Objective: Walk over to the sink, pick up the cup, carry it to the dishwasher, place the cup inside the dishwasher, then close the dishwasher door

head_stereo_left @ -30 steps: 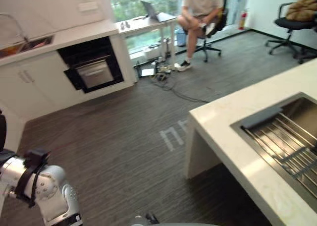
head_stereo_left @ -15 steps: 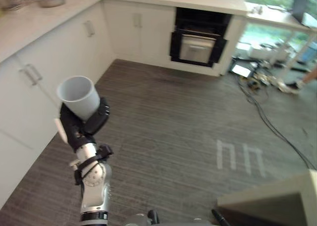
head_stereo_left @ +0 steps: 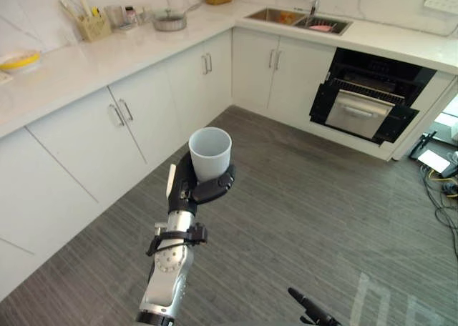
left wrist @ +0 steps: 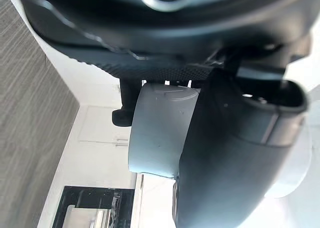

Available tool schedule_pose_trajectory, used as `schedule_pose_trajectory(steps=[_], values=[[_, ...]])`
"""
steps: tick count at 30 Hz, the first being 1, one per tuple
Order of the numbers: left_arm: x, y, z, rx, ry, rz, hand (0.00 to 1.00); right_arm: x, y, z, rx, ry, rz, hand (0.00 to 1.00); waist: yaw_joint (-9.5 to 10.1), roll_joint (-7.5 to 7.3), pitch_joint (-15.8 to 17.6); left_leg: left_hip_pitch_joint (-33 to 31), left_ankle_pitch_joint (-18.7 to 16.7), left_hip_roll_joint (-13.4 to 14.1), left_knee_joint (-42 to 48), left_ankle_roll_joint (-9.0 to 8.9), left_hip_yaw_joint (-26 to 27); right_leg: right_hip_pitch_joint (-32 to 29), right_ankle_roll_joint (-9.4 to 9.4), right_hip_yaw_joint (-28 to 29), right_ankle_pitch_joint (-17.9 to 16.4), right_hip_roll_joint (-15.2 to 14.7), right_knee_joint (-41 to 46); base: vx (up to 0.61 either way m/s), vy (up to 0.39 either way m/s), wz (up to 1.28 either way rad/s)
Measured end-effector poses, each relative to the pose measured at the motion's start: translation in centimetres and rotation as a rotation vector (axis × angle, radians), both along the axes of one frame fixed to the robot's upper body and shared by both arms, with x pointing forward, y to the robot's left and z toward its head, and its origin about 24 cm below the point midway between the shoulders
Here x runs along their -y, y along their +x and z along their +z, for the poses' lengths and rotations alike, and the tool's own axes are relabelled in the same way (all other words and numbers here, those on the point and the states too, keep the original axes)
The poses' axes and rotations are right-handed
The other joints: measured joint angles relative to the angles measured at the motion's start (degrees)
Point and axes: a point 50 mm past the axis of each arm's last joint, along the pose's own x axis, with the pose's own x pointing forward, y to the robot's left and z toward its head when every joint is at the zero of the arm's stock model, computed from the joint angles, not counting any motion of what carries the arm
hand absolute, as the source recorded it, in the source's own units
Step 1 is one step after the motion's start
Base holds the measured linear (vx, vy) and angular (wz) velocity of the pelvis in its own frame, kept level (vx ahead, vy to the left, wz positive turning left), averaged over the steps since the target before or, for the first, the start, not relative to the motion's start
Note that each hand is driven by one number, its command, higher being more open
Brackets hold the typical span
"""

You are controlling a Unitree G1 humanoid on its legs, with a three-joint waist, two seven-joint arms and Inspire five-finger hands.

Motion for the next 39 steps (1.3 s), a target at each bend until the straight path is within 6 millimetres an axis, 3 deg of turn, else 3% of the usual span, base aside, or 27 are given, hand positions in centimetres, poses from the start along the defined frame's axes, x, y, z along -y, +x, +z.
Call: schedule_pose_trajectory(steps=[2,6,13,22,25,26,32,37,39], values=[[-1.3,-0.3,-0.4,-0.019,0.016,0.016,0.0,-1.1,0.9,0.0,0.037,0.045,0.01,1.0,-0.07,-0.47,-0.3,0.3,0.3,-0.2,0.1,-0.2,0.4,0.0,-0.02,0.5,0.1,-0.2,0.1,0.04,0.052,-0.15],[-3.1,-0.6,-1.6,-0.058,0.06,0.072,0.0,-2.6,0.1,-0.6,0.029,0.097,-0.036,1.0,-0.09,-1.25,-0.3,0.3,0.3,-0.4,0.0,-0.2,1.7,0.2,0.52,1.7,1.2,-0.2,-2.0,0.0,0.019,-0.17],[-1.7,-0.8,-1.7,-0.042,0.058,0.028,0.0,-2.6,-0.1,-0.7,-0.017,0.08,-0.116,1.0,-1.01,-0.37,0.1,2.7,0.3,0.0,-0.9,-0.2,4.5,1.7,1.0,3.7,2.1,0.3,-3.9,-0.05,-0.013,-0.23],[-1.6,-1.5,-2.3,-0.063,0.04,0.057,0.0,-2.0,-0.7,-0.7,0.0,0.043,-0.165,1.0,-2.24,0.43,0.4,4.2,0.7,2.1,-4.0,-1.23,11.2,0.9,-0.08,7.8,6.7,3.0,-8.7,-0.1,-0.063,-0.38],[-1.5,-1.9,-2.7,-0.083,0.037,0.066,0.0,-2.0,-0.8,-0.7,0.0,0.019,-0.12,1.0,-2.26,0.52,0.5,5.0,0.3,3.1,-4.1,-2.18,14.2,0.8,-0.2,6.7,8.1,3.5,-10.3,-0.05,-0.084,-0.5],[-1.4,-1.9,-3.4,-0.113,0.04,0.099,0.0,-1.2,-1.5,-0.7,-0.02,-0.028,-0.005,1.0,-3.02,1.74,3.4,6.2,-0.3,4.5,-3.8,-3.6,16.2,0.6,-0.67,3.6,9.0,5.1,-10.6,-0.01,-0.036,-0.08],[-1.4,-1.8,-3.3,-0.114,0.023,0.096,0.0,-1.2,-1.5,-0.7,-0.019,-0.029,-0.005,1.0,-3.0,1.79,3.4,6.3,-0.3,4.3,-4.0,-3.55,15.7,0.6,-0.66,3.5,9.2,5.0,-10.3,0.0,0.0,0.0],[-1.2,-0.6,-2.4,-0.154,-0.158,0.077,0.0,-1.4,-1.5,-0.6,0.0,-0.035,-0.006,1.0,-2.91,1.82,3.4,6.3,-0.1,4.0,-3.7,-3.23,14.7,0.1,-0.63,1.2,9.2,4.6,-9.2,-0.04,-0.02,0.02],[-0.8,0.2,-1.3,-0.141,-0.236,0.052,0.0,-1.3,-1.6,-0.5,0.014,-0.042,-0.013,1.0,-2.83,1.82,3.5,6.2,-0.8,4.3,-2.9,-3.04,14.1,-1.4,-1.87,-1.7,6.8,4.5,-5.5,-0.09,-0.056,0.08]])
